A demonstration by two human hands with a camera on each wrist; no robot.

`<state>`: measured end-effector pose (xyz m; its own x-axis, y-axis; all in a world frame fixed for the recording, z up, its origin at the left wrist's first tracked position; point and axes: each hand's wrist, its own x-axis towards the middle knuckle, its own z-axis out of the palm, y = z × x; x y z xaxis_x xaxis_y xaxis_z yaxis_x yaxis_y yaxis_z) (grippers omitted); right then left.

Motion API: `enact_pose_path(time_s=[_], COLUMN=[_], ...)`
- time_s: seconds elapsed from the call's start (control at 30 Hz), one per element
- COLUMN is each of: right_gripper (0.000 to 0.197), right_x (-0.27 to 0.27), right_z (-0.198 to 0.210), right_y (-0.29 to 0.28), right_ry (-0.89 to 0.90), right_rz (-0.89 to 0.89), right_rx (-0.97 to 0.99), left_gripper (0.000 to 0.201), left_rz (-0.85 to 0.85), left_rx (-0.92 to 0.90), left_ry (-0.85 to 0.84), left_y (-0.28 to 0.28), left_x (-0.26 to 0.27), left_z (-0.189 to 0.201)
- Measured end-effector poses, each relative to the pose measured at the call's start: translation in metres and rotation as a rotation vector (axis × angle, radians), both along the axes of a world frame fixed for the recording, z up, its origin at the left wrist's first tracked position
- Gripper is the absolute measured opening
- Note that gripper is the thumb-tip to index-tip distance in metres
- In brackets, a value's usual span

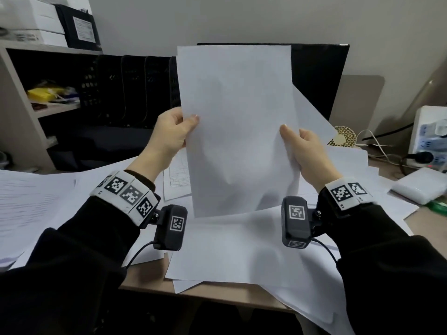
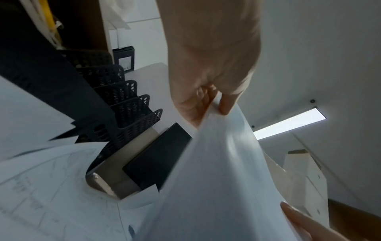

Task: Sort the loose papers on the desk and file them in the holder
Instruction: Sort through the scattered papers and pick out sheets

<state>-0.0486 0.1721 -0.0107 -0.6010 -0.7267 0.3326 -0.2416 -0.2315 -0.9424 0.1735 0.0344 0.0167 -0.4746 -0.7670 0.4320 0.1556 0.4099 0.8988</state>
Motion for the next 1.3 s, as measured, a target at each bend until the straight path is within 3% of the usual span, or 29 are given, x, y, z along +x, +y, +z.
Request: enact_pose_path(time_s=[0.13, 0.2, 0.23, 0.3, 0.37, 0.4, 0.5, 0.6, 0.67, 0.73, 0.8, 0.87, 1.1, 1.2, 1.3], right_gripper=[0.018, 0.016, 0.024, 0.040, 0.037, 0.035, 0.033, 0.044, 0.041, 0.034, 0.024, 0.021, 0.018, 0.019, 0.019], right_x=[0.004, 0.004, 0.005, 0.008, 0.015, 0.016, 0.015, 0.009, 0.014, 0.022, 0.031, 0.045, 0.107, 0.134, 0.152], right_z=[-0.003, -0.003, -0.003, -0.003, -0.002, -0.002, -0.005, -0.007, -0.008, -0.010, -0.012, -0.013, -0.013, -0.021, -0.033], right_y=[-0.003, -0.005, -0.007, -0.010, -0.015, -0.017, -0.026, -0.036, -0.040, -0.046, -0.055, -0.065, -0.098, -0.112, -0.127], right_ry=[0.051, 0.058, 0.051, 0.049, 0.051, 0.047, 0.016, -0.172, -0.257, -0.311, -0.379, -0.346, -0.125, 0.015, 0.109], right_rz=[-0.009, -0.100, -0.135, -0.156, -0.156, -0.156, -0.208, -0.264, -0.252, -0.227, -0.181, -0.123, 0.092, 0.162, 0.224], right_rx=[0.061, 0.071, 0.063, 0.040, 0.029, 0.029, 0.060, 0.074, 0.132, 0.180, 0.194, 0.232, 0.307, 0.380, 0.455], left_gripper=[0.002, 0.008, 0.012, 0.028, 0.068, 0.078, 0.062, 0.041, 0.029, 0.027, 0.040, 0.050, 0.040, 0.033, 0.035], left_rz=[0.102, 0.148, 0.171, 0.196, 0.203, 0.206, 0.267, 0.366, 0.402, 0.452, 0.528, 0.589, 0.711, 0.741, 0.729], left_rx=[-0.137, -0.153, -0.155, -0.158, -0.149, -0.157, -0.123, -0.069, -0.051, -0.022, -0.025, -0.051, -0.105, -0.023, 0.136], left_ry=[0.042, 0.054, 0.063, 0.084, 0.092, 0.089, 0.088, 0.052, 0.019, 0.005, -0.020, -0.064, -0.287, -0.413, -0.650], left_y=[-0.009, -0.010, -0.010, -0.011, -0.013, -0.015, -0.023, -0.034, -0.040, -0.048, -0.054, -0.056, -0.059, -0.066, -0.071], left_x=[0.006, 0.010, 0.011, 0.015, 0.023, 0.028, 0.044, 0.065, 0.083, 0.104, 0.123, 0.141, 0.179, 0.190, 0.195], left_z=[-0.004, -0.004, -0.004, -0.004, -0.004, -0.004, -0.002, 0.001, 0.003, 0.004, 0.005, 0.006, -0.005, -0.011, -0.016])
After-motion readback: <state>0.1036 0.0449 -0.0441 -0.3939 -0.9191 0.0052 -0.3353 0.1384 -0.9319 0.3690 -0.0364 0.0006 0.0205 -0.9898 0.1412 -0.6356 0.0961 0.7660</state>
